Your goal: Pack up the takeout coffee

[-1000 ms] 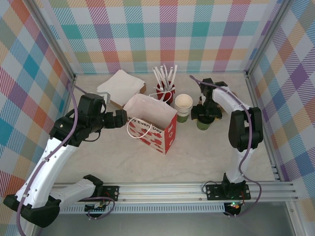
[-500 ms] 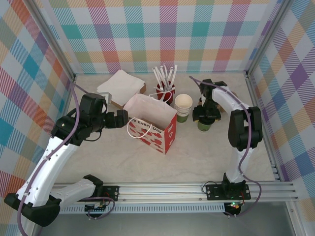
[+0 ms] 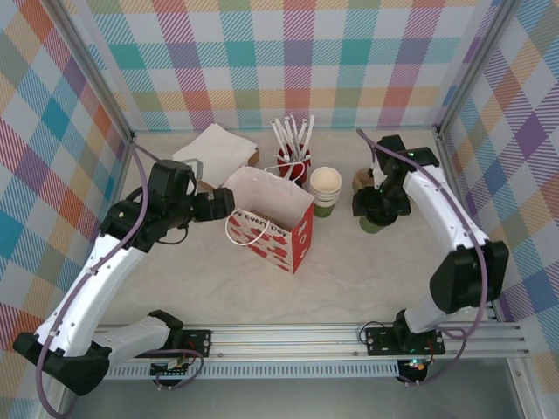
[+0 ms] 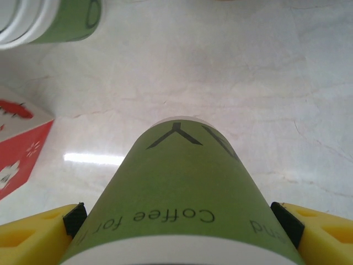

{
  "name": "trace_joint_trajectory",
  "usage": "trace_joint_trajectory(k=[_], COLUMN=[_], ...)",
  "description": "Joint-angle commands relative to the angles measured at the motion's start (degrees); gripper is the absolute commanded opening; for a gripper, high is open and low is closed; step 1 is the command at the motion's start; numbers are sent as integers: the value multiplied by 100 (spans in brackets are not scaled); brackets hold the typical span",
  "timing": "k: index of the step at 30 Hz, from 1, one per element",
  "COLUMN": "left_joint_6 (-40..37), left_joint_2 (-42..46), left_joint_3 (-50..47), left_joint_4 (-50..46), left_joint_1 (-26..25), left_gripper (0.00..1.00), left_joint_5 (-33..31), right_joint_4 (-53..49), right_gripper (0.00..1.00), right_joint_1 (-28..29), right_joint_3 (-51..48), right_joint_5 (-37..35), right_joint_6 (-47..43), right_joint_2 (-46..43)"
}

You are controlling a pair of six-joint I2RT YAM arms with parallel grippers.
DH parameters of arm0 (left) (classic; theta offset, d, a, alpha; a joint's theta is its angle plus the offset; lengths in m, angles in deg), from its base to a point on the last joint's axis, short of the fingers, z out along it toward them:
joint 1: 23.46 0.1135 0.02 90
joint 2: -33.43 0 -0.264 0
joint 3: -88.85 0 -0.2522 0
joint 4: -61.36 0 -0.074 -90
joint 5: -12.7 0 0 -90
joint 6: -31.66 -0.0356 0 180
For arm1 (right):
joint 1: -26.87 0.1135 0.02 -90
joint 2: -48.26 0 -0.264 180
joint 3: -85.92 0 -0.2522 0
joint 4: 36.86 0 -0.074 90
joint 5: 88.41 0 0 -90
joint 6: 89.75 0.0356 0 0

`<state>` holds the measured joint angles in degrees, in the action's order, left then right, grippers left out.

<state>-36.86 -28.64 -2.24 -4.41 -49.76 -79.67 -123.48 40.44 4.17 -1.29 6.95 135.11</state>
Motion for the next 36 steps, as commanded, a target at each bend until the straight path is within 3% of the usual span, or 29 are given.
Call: trace_joint_trajectory(k=[1, 6, 11, 22, 36], left_joint_6=[179, 208, 276, 453, 630], left_joint_2=[-222, -544, -753, -1015, -992], left_joint_3=[114, 288, 263, 20, -255], left_joint_4=[333, 440, 698, 775, 906], left_joint_1=[65, 78, 87, 85, 73], left_gripper=[95, 93, 91, 84, 68], left_joint_5=[60, -173, -88, 152, 744], right_joint_4=[-744, -1373, -1928, -2696, -2213], right_gripper=[72, 71, 71, 70, 68], right_joint_1=[198, 653, 1343, 2778, 3318], right_joint_3=[408, 1483, 3004, 6688, 6679], right_joint_5=[313, 366, 230, 231, 588], right_joint_6=[-25, 94, 211, 104, 172], right_joint_2=[-363, -548, -187, 1918, 2744])
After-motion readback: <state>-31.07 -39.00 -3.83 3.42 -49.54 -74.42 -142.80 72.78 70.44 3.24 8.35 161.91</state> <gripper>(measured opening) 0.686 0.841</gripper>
